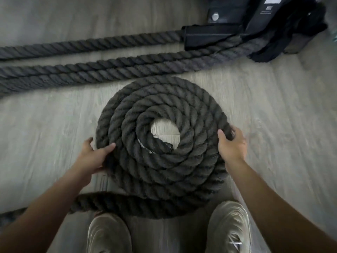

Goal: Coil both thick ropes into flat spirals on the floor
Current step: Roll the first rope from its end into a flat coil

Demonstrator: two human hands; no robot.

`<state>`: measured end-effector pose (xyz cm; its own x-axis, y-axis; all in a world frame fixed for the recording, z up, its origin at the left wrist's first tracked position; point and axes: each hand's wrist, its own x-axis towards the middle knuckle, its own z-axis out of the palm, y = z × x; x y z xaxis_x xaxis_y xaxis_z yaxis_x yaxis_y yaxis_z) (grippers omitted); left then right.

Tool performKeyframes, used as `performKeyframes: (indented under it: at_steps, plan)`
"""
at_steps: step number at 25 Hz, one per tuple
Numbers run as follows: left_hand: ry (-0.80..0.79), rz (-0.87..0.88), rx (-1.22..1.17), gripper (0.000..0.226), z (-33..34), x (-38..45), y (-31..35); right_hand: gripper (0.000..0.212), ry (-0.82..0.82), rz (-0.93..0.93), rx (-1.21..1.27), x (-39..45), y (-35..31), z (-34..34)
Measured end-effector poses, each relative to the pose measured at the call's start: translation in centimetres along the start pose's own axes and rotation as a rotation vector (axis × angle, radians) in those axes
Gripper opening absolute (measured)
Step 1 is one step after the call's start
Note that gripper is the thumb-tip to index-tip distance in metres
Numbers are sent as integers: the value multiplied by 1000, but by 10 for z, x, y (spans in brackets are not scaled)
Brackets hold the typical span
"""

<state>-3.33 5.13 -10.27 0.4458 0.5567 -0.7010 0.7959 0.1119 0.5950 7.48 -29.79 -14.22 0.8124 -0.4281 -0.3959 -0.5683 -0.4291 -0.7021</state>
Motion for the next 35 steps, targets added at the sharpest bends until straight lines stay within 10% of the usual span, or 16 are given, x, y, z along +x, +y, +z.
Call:
performKeyframes:
  at_steps: [7, 17, 26, 35]
  plan:
    - [100, 223, 239, 50, -6, 66, 34, 61, -89, 67, -51, -76, 53, -10]
    - [110, -110, 34, 77, -25, 14, -70, 53, -117, -71, -98, 25, -27, 6]
    - [129, 165, 107, 52, -28, 81, 26, 61, -187, -4, -63, -122, 61, -1]
    - [-10, 50, 75, 61, -22, 1, -62, 63, -196, -207, -256, 6, -2, -15]
